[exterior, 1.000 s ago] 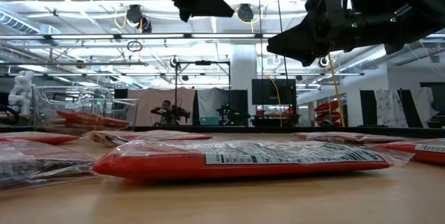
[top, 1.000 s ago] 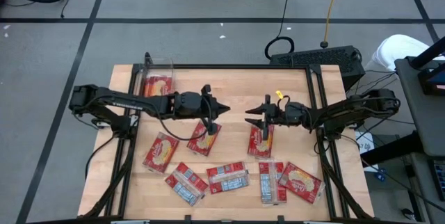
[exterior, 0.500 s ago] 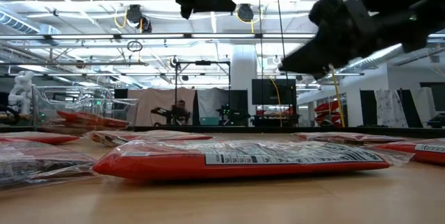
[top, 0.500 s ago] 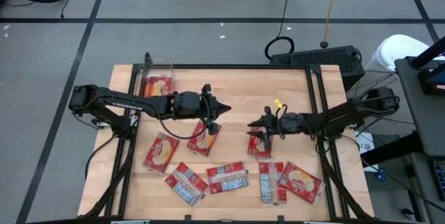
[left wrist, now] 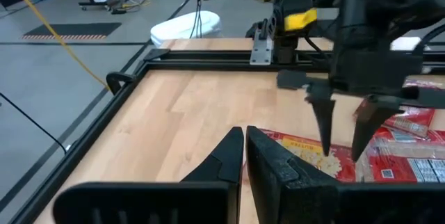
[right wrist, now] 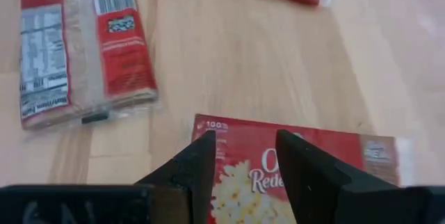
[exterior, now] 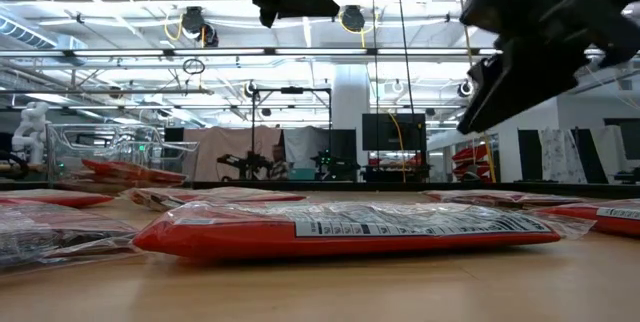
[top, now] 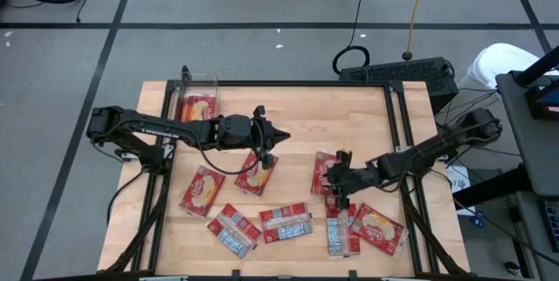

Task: Sort popcorn bags into baskets
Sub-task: Put the red popcorn bag into the transparent bin

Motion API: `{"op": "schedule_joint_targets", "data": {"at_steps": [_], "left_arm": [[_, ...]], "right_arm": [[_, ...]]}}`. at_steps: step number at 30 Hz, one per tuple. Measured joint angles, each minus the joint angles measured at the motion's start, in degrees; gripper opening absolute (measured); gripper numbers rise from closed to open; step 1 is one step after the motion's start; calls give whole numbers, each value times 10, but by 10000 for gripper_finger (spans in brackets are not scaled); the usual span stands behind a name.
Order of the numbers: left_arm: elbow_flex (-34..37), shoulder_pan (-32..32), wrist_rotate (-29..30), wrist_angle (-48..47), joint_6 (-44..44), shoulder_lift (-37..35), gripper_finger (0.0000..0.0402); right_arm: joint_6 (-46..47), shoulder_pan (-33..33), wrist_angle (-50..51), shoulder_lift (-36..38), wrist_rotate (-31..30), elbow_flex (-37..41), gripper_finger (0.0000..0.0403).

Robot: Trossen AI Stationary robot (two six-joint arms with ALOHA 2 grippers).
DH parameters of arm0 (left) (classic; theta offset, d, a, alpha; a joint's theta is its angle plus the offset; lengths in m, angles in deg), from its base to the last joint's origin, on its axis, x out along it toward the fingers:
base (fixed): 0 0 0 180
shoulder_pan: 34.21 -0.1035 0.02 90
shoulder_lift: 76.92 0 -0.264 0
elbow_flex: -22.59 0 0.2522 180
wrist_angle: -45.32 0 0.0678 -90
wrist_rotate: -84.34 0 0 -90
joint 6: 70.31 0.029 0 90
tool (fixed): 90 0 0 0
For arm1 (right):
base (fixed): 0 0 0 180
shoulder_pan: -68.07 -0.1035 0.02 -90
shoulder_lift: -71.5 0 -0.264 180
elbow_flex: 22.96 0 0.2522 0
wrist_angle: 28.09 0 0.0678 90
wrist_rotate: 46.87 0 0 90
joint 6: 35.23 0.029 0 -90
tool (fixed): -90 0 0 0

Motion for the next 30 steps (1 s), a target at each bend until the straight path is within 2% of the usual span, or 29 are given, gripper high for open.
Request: {"op": "schedule_joint_targets", "data": {"at_steps": [6,12,30], "left_arm": [[0,0,0,0,0,0,26],[0,0,0,0,0,0,26],[0,0,0,0,0,0,26]], "right_arm": [[36,-38,54,11,-6,-4,146],[91,-69,100,18,-42,-3,146],[55,-73,73,19,-59,57,146]]}}
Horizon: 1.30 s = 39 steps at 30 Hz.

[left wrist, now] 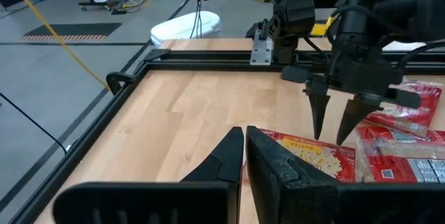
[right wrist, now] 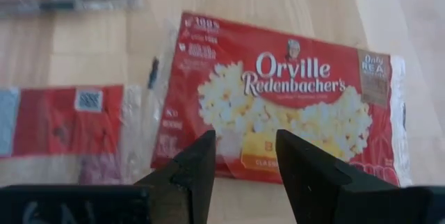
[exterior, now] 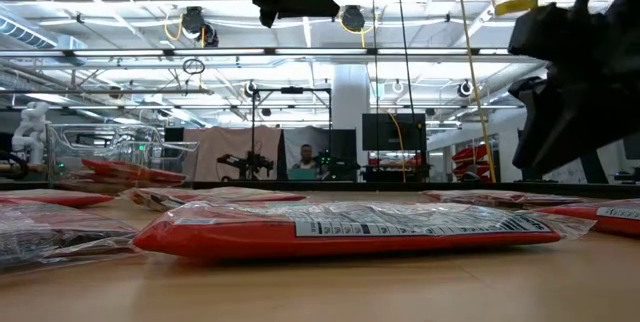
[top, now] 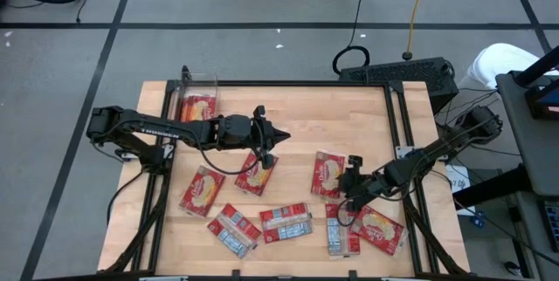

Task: Sort popcorn bags into baskets
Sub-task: Put the red popcorn bag into the transparent bin

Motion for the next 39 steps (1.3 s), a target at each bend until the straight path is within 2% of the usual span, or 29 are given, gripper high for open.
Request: {"op": "schedule_joint_targets", "data": {"at_steps": [5,10,18,39], "left_arm": [[0,0,0,0,0,0,26],[0,0,0,0,0,0,26],[0,0,0,0,0,0,26],[0,0,0,0,0,0,26]], "right_arm": [[-15,11,-13,-2,2,16,147],[-6,40,-23,-10,30,28,147],[4,67,-27,-10,29,29,147],[38,72,-41,-10,30,29,147]]}}
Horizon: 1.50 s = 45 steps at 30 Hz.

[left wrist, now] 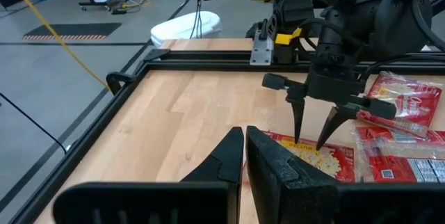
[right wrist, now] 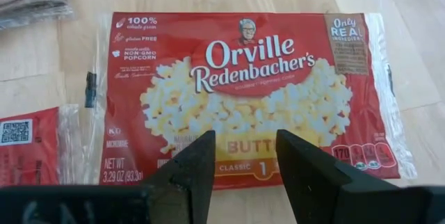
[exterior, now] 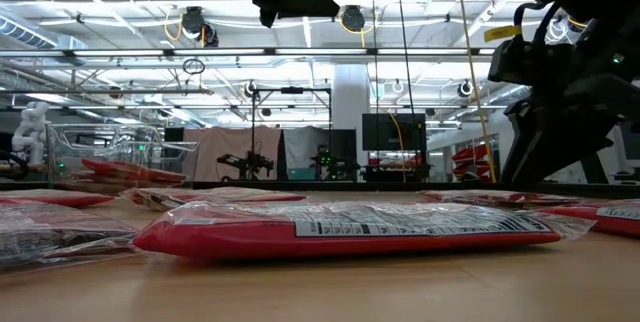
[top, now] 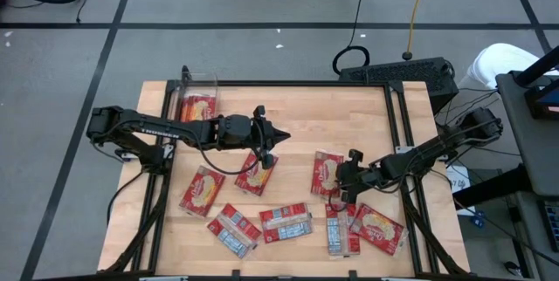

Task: Sort popcorn bags into baskets
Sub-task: Put the red popcorn bag into the transparent bin

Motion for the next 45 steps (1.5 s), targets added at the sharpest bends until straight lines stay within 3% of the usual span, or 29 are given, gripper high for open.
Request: {"op": "schedule_joint_targets", "data": {"at_steps": [45], "left_arm": [[0,0,0,0,0,0,26]], "right_arm": [[-26,0,-10,0,-4,0,146]]}}
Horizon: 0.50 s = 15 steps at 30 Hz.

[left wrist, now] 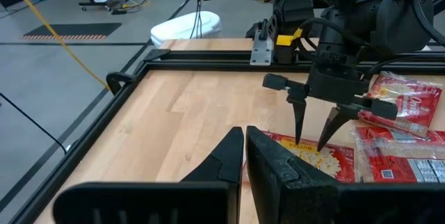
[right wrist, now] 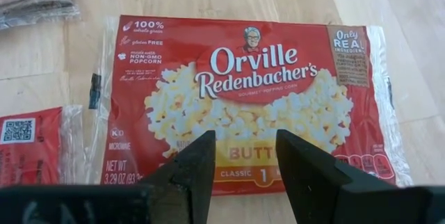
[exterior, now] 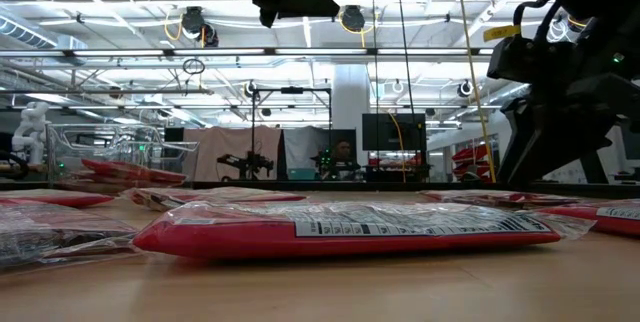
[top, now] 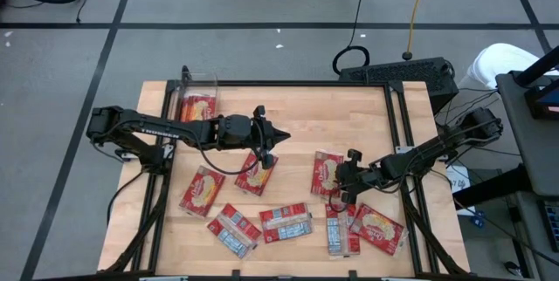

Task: Sort popcorn bags into baskets
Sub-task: Put the red popcorn bag into the transparent bin

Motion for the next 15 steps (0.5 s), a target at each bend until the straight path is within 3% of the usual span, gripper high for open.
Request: {"op": "schedule_joint_targets", "data": {"at_steps": [15], "left_arm": [[0,0,0,0,0,0,26]], "right_arm": [[-36,0,0,0,2,0,146]]}}
